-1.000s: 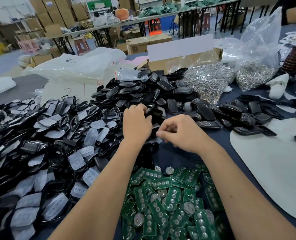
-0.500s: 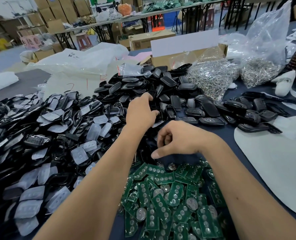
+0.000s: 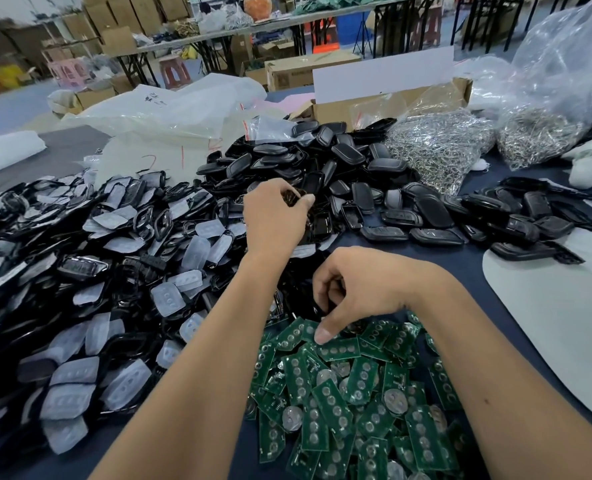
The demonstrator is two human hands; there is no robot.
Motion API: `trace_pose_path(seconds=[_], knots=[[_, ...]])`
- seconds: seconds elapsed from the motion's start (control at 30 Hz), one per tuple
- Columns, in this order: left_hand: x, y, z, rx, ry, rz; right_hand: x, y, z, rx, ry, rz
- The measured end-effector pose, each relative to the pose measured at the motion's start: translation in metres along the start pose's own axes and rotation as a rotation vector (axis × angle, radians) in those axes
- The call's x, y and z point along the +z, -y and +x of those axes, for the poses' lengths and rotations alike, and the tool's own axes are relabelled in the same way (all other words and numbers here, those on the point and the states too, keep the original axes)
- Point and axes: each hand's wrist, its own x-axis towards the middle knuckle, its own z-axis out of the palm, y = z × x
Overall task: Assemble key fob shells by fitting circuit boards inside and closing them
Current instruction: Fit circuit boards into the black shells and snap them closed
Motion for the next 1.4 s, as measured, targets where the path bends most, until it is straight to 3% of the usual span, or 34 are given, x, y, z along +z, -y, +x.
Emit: trace_pose_path(seconds=[0.17,0.33,0.5,0.57,0.87,1.0,1.4], knots=[[-0.01,0.008,-0.013,-0.197,-0.014,-0.299,0.006,-0.001,0.005,-0.033,-0.031,-0.008],[-0.019,0.023,-0.022,-0.422,-0.031,-0.5,0.006,-0.007,0.008,-0.107,-0.124,0.165],[-0.03,0.031,-0.033,-0.46,0.063,-0.641,0.008,-0.013,0.012,-0.197,-0.46,0.746],[-0.033,0.033,-0.038,-0.453,0.086,-0.672,0.012,-0.014,0.018,-0.209,-0.601,0.836],[-0.037,0.03,-0.05,-0.407,0.222,-0.741,0.027,-0.016,0.033,-0.181,-0.921,0.633],[-0.032,0.03,-0.052,-0.411,0.259,-0.739,0.032,-0.015,0.036,-0.127,-0.95,0.528],[-0.03,0.029,-0.054,-0.449,0.261,-0.878,0.037,-0.01,0.037,-0.102,-0.99,0.63]])
